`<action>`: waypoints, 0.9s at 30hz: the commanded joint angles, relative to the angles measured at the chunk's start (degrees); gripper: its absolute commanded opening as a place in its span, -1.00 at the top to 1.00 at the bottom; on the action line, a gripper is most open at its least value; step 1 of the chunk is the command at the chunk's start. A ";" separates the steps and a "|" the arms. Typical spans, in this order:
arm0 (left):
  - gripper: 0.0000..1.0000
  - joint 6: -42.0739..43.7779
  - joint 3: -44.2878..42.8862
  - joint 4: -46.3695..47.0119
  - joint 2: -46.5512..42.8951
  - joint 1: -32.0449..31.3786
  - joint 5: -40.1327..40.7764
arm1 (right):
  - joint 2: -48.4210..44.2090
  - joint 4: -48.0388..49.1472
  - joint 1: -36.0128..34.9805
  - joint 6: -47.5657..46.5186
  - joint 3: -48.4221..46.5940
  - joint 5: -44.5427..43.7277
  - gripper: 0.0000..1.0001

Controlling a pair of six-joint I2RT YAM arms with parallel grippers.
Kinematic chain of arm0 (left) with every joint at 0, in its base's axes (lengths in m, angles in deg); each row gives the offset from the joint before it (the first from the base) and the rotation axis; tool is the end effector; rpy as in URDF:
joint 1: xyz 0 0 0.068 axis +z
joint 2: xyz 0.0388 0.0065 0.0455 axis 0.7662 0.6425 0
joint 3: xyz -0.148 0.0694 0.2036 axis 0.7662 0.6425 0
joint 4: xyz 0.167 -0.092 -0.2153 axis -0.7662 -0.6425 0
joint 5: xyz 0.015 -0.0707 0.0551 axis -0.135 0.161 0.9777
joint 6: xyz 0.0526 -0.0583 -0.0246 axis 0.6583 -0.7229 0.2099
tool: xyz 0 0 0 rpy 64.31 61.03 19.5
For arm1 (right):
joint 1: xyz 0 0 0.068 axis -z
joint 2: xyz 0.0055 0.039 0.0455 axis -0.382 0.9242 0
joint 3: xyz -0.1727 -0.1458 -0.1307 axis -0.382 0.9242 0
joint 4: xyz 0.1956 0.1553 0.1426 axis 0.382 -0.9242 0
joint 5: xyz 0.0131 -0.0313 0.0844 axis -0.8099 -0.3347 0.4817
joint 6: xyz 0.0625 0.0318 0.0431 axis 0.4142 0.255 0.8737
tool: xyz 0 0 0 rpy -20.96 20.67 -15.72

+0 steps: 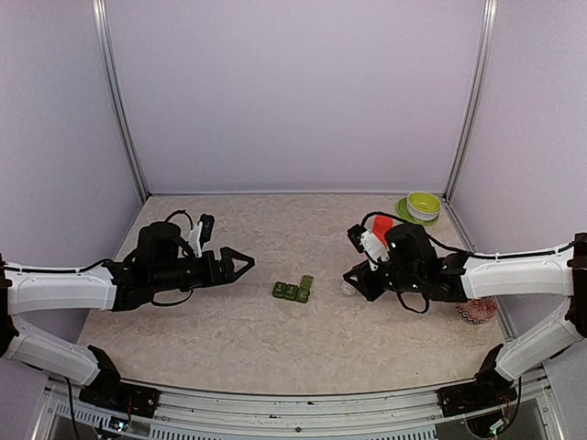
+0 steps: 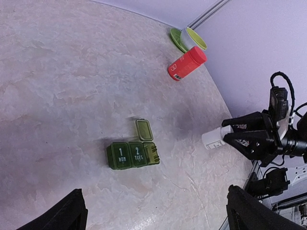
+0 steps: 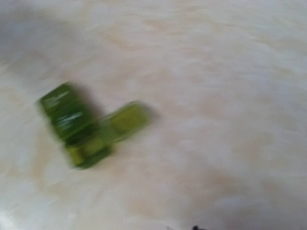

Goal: Sort the pills into containers
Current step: Pick up the pill bottle from the center of the board, then place the pill bottle at the center of the board.

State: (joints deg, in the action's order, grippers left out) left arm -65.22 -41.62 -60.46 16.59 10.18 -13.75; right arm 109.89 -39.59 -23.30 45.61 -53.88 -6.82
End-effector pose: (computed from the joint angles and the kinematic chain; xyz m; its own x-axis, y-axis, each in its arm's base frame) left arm 0.2370 -0.2163 0.1740 -0.7137 -0.1941 -0.6730 0.4155 0.6562 -0.6299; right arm 0.2414 0.2436 0.1588 -0.5099 -0.2711 -0.8164 -0.6116 0.7817 0.1224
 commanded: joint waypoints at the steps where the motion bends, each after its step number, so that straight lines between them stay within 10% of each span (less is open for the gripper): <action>1: -0.98 0.33 0.52 2.56 -0.75 -0.71 0.94 | -0.45 2.03 -4.59 -1.68 1.53 0.49 0.69; 27: -0.98 1.03 2.36 4.22 -0.80 -1.39 0.48 | 12.86 4.21 -14.02 -4.43 -3.27 -5.12 0.62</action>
State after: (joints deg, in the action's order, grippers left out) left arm -65.15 -39.85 -58.12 16.29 9.05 -13.34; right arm 120.95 -35.75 -36.68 41.91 -55.54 -10.18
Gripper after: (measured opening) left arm 0.988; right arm 0.276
